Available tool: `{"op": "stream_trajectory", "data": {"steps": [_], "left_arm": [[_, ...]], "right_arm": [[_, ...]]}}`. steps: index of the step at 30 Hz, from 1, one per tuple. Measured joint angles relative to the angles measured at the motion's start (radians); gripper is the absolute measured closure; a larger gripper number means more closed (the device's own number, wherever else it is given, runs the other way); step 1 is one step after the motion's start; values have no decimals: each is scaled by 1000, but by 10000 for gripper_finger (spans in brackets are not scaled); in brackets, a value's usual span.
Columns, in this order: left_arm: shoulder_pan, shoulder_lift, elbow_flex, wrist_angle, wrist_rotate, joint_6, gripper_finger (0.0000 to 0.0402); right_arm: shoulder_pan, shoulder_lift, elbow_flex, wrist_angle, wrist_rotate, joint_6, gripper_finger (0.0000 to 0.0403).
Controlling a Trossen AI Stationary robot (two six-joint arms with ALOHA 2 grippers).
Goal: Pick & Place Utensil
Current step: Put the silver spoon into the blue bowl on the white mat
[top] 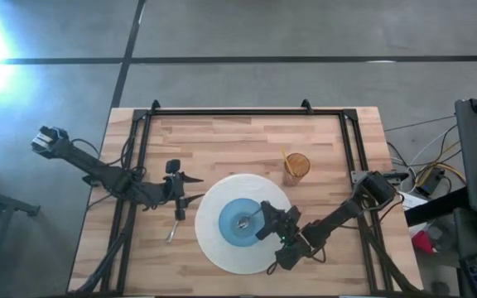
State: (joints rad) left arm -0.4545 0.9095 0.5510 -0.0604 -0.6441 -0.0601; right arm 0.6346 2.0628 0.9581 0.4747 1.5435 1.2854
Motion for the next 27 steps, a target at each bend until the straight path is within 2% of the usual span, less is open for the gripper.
{"op": "stream_trajectory", "data": {"steps": [10, 27], "left_arm": [[0, 0, 0, 0, 0, 0, 197], [1, 0, 0, 0, 0, 0, 197]], "right_arm": [[0, 1, -2, -11, -56, -14, 362], [0, 1, -19, -7, -78, -58, 359]]}}
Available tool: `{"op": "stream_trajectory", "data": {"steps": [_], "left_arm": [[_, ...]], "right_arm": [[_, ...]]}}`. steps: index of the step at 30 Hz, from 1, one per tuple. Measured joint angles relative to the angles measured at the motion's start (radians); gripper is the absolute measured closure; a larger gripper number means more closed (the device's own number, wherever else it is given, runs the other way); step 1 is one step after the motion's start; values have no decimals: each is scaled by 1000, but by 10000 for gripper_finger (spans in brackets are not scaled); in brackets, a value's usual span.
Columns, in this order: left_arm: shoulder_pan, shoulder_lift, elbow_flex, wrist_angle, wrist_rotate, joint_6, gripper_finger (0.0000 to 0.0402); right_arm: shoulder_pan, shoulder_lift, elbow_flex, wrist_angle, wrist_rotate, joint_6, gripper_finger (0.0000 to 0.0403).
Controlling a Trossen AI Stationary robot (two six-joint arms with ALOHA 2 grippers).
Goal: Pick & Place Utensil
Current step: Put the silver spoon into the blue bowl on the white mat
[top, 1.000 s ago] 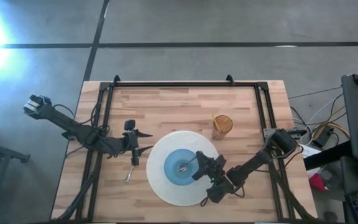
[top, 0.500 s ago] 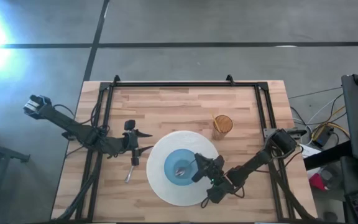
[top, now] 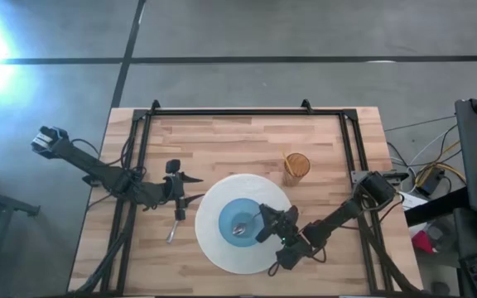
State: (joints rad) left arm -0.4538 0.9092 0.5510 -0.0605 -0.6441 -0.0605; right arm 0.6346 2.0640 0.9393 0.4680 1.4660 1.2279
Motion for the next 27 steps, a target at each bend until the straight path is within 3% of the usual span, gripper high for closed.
{"op": "stream_trajectory", "data": {"steps": [19, 27], "left_arm": [[-1, 0, 0, 0, 0, 0, 197], [-1, 0, 0, 0, 0, 0, 197]], "right_arm": [[0, -14, -10, 0, -10, 0, 358], [0, -14, -13, 0, -31, 21, 310]]}}
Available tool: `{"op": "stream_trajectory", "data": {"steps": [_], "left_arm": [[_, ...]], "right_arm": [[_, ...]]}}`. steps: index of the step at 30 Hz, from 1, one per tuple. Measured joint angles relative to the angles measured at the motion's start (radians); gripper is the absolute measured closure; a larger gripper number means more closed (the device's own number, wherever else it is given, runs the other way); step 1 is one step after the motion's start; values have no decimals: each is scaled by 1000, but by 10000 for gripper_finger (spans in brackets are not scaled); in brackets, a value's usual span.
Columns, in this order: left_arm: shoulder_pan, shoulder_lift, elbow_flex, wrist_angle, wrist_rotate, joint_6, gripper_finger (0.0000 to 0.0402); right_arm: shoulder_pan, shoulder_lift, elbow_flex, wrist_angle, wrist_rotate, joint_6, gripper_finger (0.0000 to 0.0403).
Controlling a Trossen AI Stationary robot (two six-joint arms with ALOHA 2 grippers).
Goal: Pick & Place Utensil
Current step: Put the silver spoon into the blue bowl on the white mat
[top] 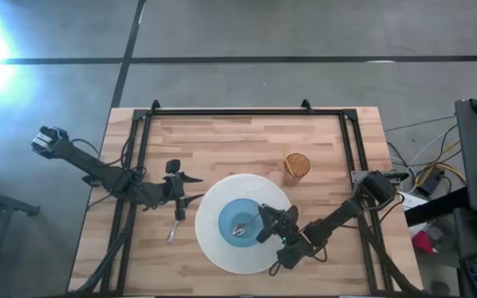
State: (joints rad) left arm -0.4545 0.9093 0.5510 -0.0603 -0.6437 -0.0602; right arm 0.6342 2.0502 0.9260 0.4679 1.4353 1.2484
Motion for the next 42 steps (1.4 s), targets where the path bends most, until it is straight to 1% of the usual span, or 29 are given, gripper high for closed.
{"op": "stream_trajectory", "data": {"steps": [5, 11, 19, 23, 27, 30, 42], "left_arm": [[0, 0, 0, 0, 0, 0, 197], [0, 0, 0, 0, 0, 0, 197], [0, 0, 0, 0, 0, 0, 197], [0, 0, 0, 1, 0, -1, 197], [0, 0, 0, 9, 0, -1, 197], [0, 0, 0, 16, 0, -1, 197], [1, 0, 0, 24, 13, 0, 197]], "right_arm": [[0, 0, 0, 0, 1, -18, 279], [2, -1, 0, 0, 2, -21, 255], [3, -38, -1, -31, -46, -57, 225], [3, -85, -3, -143, -81, -11, 220], [2, -138, -3, -299, -149, 91, 220], [3, -156, -3, -381, -177, 157, 219], [3, -159, -3, -414, -207, 165, 218]]}}
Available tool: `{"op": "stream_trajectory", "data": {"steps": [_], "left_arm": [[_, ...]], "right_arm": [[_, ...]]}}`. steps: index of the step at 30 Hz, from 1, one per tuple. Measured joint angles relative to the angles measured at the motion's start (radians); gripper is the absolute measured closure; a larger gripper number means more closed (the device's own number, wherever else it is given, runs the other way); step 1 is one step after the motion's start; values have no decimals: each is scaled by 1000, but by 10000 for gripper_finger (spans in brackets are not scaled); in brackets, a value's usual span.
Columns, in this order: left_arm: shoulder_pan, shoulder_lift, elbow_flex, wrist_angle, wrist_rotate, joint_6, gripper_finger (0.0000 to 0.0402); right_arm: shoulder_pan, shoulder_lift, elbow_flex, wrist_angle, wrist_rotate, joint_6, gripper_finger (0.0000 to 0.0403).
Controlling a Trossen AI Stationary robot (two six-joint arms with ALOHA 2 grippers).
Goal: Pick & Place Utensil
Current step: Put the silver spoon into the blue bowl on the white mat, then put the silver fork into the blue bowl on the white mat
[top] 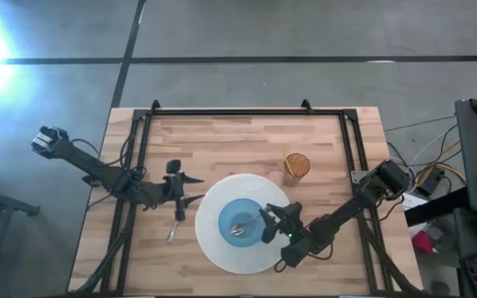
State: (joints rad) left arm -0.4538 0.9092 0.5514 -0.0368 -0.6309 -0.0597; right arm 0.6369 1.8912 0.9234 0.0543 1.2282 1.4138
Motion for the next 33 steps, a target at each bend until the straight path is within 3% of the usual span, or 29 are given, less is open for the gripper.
{"op": "stream_trajectory", "data": {"steps": [10, 21, 33], "left_arm": [[0, 0, 0, -1, 28, 0, 197], [-1, 0, 1, -7, 44, -29, 197], [-1, 17, 261, -453, 68, -210, 197]], "right_arm": [[0, -35, 0, -115, -54, 50, 218], [1, -149, 0, -217, -76, -4, 218], [18, -423, 0, -215, -200, -398, 233]]}}
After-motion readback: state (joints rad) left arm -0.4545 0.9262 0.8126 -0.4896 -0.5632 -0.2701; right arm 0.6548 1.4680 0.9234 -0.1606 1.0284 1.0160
